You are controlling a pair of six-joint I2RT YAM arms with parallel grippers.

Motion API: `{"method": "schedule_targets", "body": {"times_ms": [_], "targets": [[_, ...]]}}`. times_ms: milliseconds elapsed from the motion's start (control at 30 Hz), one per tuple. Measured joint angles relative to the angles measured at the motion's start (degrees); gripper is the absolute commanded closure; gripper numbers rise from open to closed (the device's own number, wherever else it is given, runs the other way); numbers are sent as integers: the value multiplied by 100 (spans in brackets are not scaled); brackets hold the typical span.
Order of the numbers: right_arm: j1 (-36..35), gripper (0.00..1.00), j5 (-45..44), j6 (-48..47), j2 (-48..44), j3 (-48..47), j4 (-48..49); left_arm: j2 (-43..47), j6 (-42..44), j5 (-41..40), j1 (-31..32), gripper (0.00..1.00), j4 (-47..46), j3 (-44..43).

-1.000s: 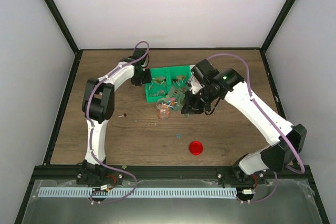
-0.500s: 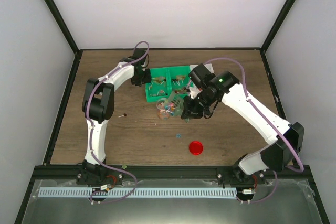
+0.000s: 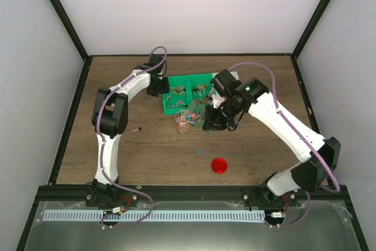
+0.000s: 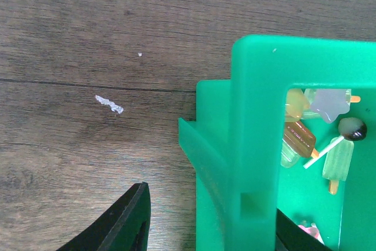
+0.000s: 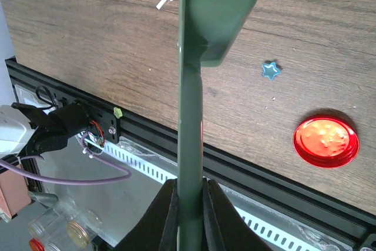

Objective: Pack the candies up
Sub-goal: Place the fake candies in the packing bottle.

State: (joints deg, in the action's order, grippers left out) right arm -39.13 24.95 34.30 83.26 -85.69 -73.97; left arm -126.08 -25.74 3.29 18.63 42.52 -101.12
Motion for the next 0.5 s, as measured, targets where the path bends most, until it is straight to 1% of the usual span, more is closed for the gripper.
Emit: {"method": "schedule_targets", "body": {"times_ms": [500], "targets": [[-98, 99, 26, 175, 2, -85, -48, 0, 0, 46, -2, 60, -46, 74]]}}
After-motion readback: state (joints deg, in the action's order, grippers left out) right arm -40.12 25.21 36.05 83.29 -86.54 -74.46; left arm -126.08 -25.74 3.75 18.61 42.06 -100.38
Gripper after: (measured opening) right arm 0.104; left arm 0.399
